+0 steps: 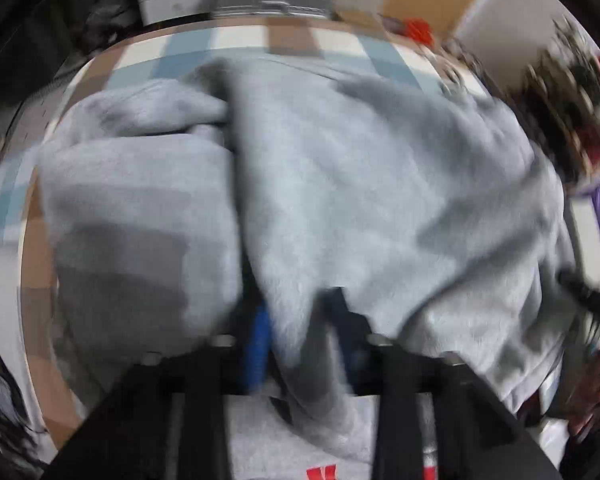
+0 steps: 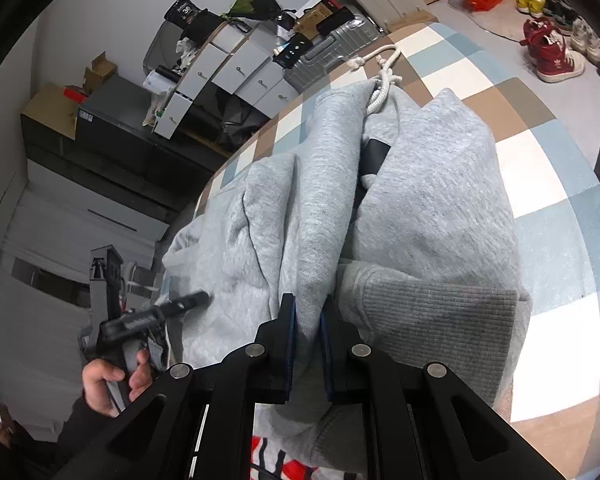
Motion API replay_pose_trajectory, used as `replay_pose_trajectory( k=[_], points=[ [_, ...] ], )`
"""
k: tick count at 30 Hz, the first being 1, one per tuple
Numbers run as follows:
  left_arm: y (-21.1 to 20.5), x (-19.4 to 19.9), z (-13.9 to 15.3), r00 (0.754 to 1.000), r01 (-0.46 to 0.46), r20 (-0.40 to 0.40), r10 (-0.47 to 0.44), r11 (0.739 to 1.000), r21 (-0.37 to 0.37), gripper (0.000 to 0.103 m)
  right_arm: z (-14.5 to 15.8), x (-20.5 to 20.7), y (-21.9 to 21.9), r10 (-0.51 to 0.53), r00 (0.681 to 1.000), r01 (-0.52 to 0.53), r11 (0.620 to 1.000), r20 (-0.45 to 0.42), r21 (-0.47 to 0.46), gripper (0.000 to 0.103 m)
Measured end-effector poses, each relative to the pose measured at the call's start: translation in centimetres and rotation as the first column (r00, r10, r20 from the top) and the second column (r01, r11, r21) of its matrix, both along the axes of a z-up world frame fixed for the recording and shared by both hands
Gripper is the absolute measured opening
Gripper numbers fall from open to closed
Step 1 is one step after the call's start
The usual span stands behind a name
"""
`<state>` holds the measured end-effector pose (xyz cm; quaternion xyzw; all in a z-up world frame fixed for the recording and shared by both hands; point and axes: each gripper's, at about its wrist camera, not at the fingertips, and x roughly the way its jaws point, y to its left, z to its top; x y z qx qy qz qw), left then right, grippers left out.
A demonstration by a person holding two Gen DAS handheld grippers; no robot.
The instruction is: Fold large clothes
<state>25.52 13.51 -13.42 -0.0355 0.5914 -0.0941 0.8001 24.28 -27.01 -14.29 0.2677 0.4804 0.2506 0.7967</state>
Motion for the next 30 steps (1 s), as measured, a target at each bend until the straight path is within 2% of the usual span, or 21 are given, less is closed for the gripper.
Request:
replay_pose_trajectory(
  k=[1,2,4,6,9,11,13,16,19,23,25,28,30],
  points=[
    [-0.6,-0.2,-0.1,1.0,0.018,0.016,-0.019,0.999,0.043,0.018,0.0,0.0,0.1,0.003,1.0,-0.003,1.0,0.002,-0.008,0.011],
    [-0.7,-0.2,-0.1,1.0,0.024,0.016,-0.024,0.999,0.045,0.012,0.1,0.0,0.2,0.005,1.0,-0.005,1.0,0.007,-0.022,0.011],
    [-0.6,0.0,-0.1,0.999,0.029,0.015,-0.03,0.999,0.029,0.005,0.3,-0.1,0.4,0.009,1.0,-0.009,0.999,0.014,-0.034,0.011],
    [-0.4,0.5,-0.2,0.999,0.035,0.009,-0.035,0.999,0.004,0.003,0.4,-0.1,0.7,0.01,1.0,-0.009,0.998,0.019,-0.06,0.011],
    [1.4,1.0,-0.2,1.0,-0.02,-0.013,0.018,0.995,-0.098,0.002,0.6,-0.2,0.7,0.01,0.999,-0.007,0.996,0.032,-0.084,0.011],
    [3.0,1.1,-0.1,0.998,-0.06,-0.028,0.056,0.982,-0.181,0.002,0.8,-0.1,0.5,0.012,0.999,-0.009,0.996,0.041,-0.083,0.011],
    [5.0,0.9,0.5,0.996,-0.091,-0.006,0.093,0.964,-0.25,0.002,0.9,0.0,-0.1,-0.001,0.999,0.004,0.998,0.041,-0.069,0.011],
    [7.6,0.1,1.6,0.99,-0.116,0.036,0.134,0.942,-0.314,0.002,1.3,0.0,-0.9,-0.026,0.999,0.029,0.997,0.045,-0.077,0.011],
    [9.9,-0.7,1.8,0.983,-0.152,0.038,0.178,0.916,-0.37,0.002,1.5,-0.3,-1.4,-0.035,0.998,0.041,0.993,0.056,-0.109,0.011],
    [9.9,-1.7,0.7,0.985,-0.149,0.025,0.17,0.916,-0.372,0.002,0.9,-0.9,-0.7,0.007,0.999,0.0,0.983,0.037,-0.185,0.011],
    [9.4,-2.1,-0.1,0.986,-0.144,0.028,0.166,0.919,-0.368,0.002,0.8,-1.2,0.0,0.033,0.999,-0.027,0.98,0.032,-0.195,0.011],
    [8.6,-2.5,-0.6,0.991,-0.114,0.025,0.129,0.936,-0.332,0.002,1.9,-1.5,0.3,0.035,0.998,-0.024,0.981,0.054,-0.195,0.012],
    [8.9,-2.8,-0.6,0.991,-0.12,0.016,0.133,0.932,-0.342,0.003,2.6,-1.5,0.6,0.047,0.998,-0.035,0.975,0.052,-0.221,0.012]
  ],
)
